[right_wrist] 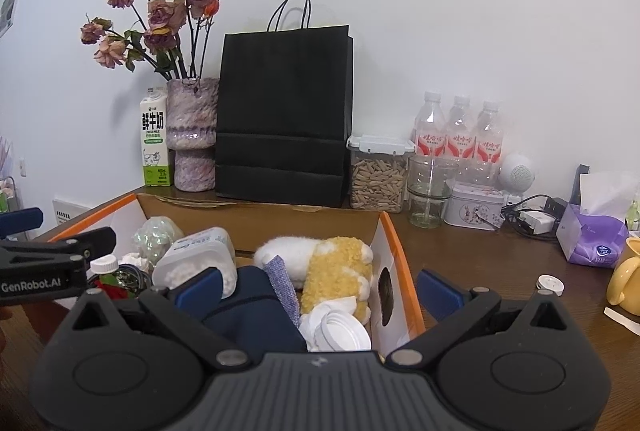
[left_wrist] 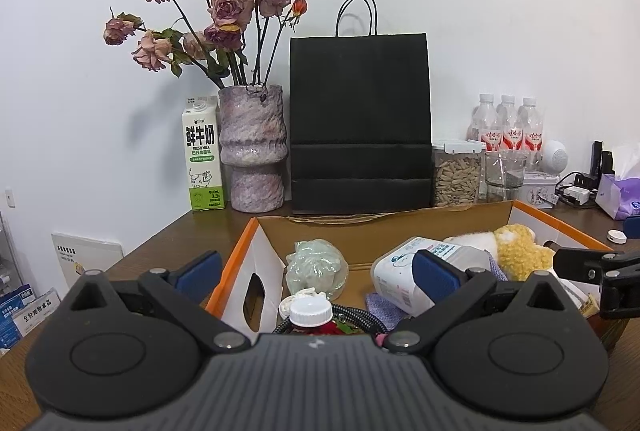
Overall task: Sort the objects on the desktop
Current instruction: 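Move both open tools back from the box to the table items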
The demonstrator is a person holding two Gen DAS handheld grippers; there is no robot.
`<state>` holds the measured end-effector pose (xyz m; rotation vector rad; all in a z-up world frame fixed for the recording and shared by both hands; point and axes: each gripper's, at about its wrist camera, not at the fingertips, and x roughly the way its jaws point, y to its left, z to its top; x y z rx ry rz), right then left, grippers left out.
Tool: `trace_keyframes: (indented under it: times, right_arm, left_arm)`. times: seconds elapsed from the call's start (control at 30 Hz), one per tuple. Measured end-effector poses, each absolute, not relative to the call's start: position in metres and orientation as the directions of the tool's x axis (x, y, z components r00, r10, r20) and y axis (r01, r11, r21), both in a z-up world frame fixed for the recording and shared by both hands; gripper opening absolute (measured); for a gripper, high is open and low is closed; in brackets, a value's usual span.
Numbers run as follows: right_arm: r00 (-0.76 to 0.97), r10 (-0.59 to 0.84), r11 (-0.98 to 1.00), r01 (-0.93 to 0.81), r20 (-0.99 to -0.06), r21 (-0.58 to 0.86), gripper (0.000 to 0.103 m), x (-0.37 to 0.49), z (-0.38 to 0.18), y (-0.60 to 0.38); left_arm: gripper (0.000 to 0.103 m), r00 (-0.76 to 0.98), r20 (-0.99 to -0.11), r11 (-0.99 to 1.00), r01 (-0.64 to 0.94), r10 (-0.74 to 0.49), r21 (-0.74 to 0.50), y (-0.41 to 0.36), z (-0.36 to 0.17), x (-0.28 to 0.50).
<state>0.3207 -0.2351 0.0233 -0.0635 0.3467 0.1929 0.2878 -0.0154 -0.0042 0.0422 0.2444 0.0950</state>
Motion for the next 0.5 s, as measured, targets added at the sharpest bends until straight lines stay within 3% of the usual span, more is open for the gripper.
trace_keyframes:
  times: [0.5]
  right_arm:
    - [0.937,0.158,0.98,-0.187,-0.311,-0.067,0.103,0.304,0.019,-0.232]
  left_arm:
    - [0.103,0.97,-0.2,0.99,-0.132,0.138,0.044,-0.014,-0.007,0.268]
